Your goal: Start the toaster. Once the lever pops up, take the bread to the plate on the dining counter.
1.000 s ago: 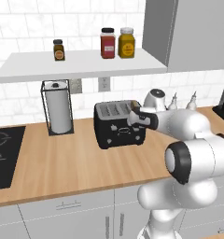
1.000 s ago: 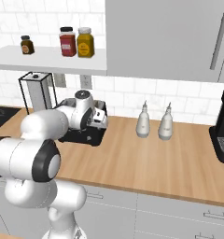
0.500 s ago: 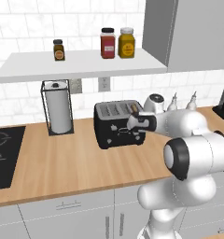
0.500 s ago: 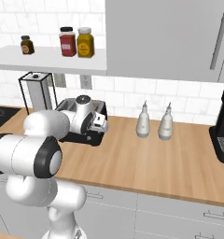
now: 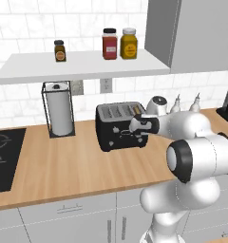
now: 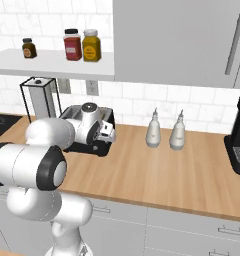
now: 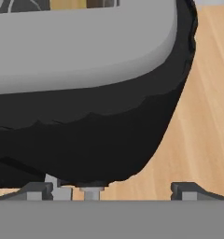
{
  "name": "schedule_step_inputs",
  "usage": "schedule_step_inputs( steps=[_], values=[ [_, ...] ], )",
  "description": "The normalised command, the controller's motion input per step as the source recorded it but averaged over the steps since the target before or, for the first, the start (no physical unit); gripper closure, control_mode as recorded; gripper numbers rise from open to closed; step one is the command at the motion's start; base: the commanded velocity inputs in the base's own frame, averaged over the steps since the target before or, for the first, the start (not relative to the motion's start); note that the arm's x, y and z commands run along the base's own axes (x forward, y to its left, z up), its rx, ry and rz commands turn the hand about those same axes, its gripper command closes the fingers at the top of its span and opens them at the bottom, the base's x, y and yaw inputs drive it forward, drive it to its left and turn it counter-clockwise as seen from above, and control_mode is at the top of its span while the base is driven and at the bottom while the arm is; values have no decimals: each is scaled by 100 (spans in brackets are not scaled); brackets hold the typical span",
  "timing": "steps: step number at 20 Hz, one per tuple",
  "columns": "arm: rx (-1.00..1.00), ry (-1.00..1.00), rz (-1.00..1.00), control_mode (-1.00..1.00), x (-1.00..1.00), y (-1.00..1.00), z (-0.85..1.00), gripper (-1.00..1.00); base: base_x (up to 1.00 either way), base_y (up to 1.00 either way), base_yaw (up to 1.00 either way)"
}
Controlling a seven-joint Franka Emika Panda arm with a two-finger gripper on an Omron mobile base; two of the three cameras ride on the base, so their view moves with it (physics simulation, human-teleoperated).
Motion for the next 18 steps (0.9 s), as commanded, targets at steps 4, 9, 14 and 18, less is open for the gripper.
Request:
schedule_step_inputs(
  steps=[4, 9, 14, 18],
  values=[
    [0, 0, 0, -100, 0, 0, -14, -100, 0, 0, 0],
    [0, 0, 0, -100, 0, 0, 0, -100, 0, 0, 0],
    [0, -1, 0, -100, 0, 0, 17, -100, 0, 0, 0],
    [0, 0, 0, -100, -3, 0, 26, -100, 0, 0, 0]
  ],
)
